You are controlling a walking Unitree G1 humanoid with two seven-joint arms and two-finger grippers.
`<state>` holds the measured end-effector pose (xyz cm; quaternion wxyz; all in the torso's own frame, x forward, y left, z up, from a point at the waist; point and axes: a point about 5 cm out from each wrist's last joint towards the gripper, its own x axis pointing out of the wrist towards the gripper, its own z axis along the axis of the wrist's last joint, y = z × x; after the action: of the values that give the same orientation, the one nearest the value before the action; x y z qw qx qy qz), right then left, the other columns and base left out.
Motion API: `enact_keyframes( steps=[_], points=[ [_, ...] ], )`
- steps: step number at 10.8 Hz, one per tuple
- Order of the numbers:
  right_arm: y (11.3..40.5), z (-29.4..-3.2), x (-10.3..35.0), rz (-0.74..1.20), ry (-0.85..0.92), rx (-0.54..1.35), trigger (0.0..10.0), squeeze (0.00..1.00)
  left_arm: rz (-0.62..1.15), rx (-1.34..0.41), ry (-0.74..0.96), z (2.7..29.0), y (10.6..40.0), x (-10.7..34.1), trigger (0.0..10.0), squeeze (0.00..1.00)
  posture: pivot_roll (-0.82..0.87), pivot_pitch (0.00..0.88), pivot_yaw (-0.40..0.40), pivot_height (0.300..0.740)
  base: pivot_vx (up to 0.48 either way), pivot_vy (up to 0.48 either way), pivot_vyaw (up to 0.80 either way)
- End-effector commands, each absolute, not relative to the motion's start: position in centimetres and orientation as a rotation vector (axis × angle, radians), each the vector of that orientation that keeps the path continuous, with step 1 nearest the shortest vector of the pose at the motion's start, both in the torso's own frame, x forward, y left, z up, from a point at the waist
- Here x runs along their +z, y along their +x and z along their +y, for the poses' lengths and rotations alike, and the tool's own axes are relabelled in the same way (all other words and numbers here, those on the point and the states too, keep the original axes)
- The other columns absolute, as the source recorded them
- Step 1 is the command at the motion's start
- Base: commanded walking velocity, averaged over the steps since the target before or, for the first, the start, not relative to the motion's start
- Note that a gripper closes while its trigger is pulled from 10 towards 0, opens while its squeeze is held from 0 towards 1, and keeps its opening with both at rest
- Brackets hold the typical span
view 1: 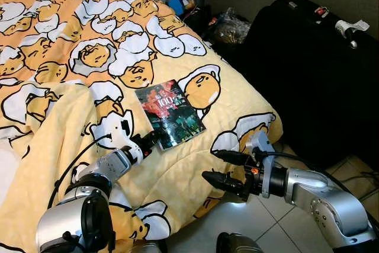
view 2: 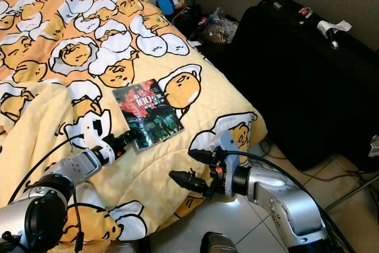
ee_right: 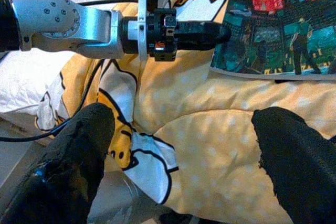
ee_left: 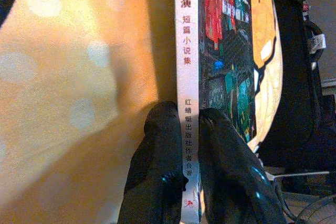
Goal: Clean up the room
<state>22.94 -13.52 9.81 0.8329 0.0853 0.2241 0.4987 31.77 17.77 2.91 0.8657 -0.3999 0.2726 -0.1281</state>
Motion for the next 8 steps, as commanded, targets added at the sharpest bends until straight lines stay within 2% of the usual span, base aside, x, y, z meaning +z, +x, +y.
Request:
enact_keyframes(
  steps=[1, 4, 5, 6, 8],
  points=[
    [22.7, -13.2, 10.1, 0.468, 0.186, 1.086, 10.0, 0.0, 0.554, -0.275, -0.835, 17.9, 31.8, 3.0, 0.0, 0.0, -0.16, 0.101, 0.064, 0.74, 0.0, 0.0, 0.0],
    [24.0, -14.2, 10.3, 0.396, 0.183, 0.933, 10.0, 0.0, 0.424, -0.276, -0.878, 18.7, 32.9, 4.7, 0.0, 0.0, -0.14, 0.05, 0.077, 0.74, 0.0, 0.0, 0.0],
    [24.3, -15.0, 10.7, 0.346, 0.196, 0.873, 10.0, 0.0, 0.348, -0.333, -0.856, 18.9, 33.5, 6.1, 0.0, 0.0, -0.13, 0.014, 0.088, 0.74, 0.0, 0.0, 0.0],
    [25.1, -16.1, 10.8, 0.268, 0.19, 0.712, 10.0, 0.0, 0.258, -0.435, -0.749, 18.6, 33.3, 8.1, 0.0, 0.0, -0.11, 0.0, 0.093, 0.74, 0.0, 0.0, 0.0],
    [26.8, -17.0, 11.1, 0.161, 0.215, 0.474, 10.0, 0.0, 0.092, -0.442, -0.589, 17.8, 32.3, 11.5, 0.0, 0.0, -0.07, 0.0, 0.064, 0.74, 0.0, 0.0, 0.0]
  ],
)
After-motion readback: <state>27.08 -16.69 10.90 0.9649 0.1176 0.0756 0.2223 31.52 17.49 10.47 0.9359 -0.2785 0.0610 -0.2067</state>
